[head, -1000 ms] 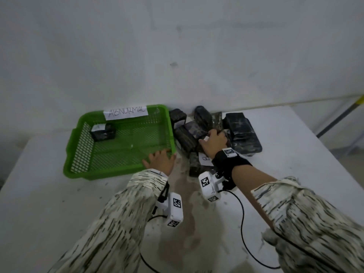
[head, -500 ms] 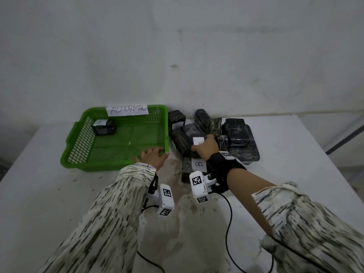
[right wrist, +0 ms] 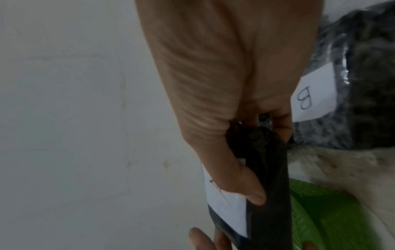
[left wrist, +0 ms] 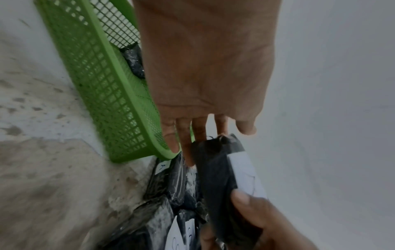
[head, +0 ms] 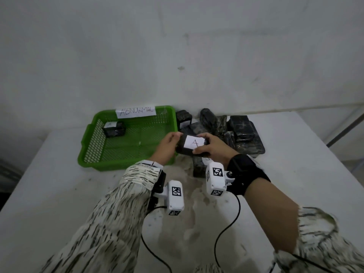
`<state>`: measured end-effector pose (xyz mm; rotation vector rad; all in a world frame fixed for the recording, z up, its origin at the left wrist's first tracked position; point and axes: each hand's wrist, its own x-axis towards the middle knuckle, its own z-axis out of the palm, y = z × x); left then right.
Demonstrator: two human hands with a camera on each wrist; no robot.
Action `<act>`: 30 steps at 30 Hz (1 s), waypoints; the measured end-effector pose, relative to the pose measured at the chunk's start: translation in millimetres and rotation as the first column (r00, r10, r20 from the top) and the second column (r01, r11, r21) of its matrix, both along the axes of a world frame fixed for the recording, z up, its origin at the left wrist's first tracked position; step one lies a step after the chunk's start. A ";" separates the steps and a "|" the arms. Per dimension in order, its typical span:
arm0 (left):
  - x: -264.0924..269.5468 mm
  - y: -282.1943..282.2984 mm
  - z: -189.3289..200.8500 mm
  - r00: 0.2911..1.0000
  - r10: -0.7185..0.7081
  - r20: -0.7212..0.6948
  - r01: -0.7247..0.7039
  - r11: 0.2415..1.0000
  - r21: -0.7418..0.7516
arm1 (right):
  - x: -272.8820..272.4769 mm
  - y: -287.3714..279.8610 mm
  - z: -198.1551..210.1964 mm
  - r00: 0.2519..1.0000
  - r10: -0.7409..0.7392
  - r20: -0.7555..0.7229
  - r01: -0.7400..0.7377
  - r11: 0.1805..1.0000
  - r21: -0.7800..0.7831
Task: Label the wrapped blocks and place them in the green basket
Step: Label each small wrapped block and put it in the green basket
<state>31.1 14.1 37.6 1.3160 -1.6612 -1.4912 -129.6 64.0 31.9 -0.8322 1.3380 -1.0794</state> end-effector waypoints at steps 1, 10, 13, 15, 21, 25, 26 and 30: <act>5.5 3.9 -0.5 1.000 -0.016 -0.015 0.017 1.000 0.026 | 7.1 2.1 -1.5 1.000 0.006 0.006 -0.006 1.000 -0.003; 53.7 18.9 -21.5 0.973 0.125 -0.196 -0.116 0.992 0.059 | 62.6 17.1 -3.1 0.955 -0.126 0.270 0.138 0.990 -0.028; 57.8 23.3 -18.4 0.964 0.124 -0.236 -0.111 0.992 0.068 | 76.1 17.4 -4.6 0.977 -0.186 0.102 0.194 0.977 -0.084; 58.4 24.6 -16.0 0.958 0.118 -0.261 -0.105 0.992 0.064 | 82.9 17.3 -7.7 0.980 -0.198 0.018 0.199 0.972 -0.125; 58.5 25.5 -15.0 0.948 0.132 -0.289 -0.096 0.986 0.136 | 83.1 19.6 -12.7 0.972 -0.226 -0.068 0.207 0.956 -0.208; 60.7 24.5 -15.4 0.944 0.125 -0.307 -0.093 0.989 0.119 | 82.1 20.5 -9.6 0.985 -0.169 -0.044 0.156 0.964 -0.213; 61.3 24.4 -15.4 0.941 0.130 -0.314 -0.100 0.989 0.109 | 82.3 20.3 -8.5 0.989 -0.146 -0.029 0.137 0.969 -0.207; 62.2 24.5 -16.4 0.909 0.183 -0.374 -0.150 0.982 0.116 | 82.6 18.3 -9.3 0.992 -0.122 -0.027 0.113 0.968 -0.223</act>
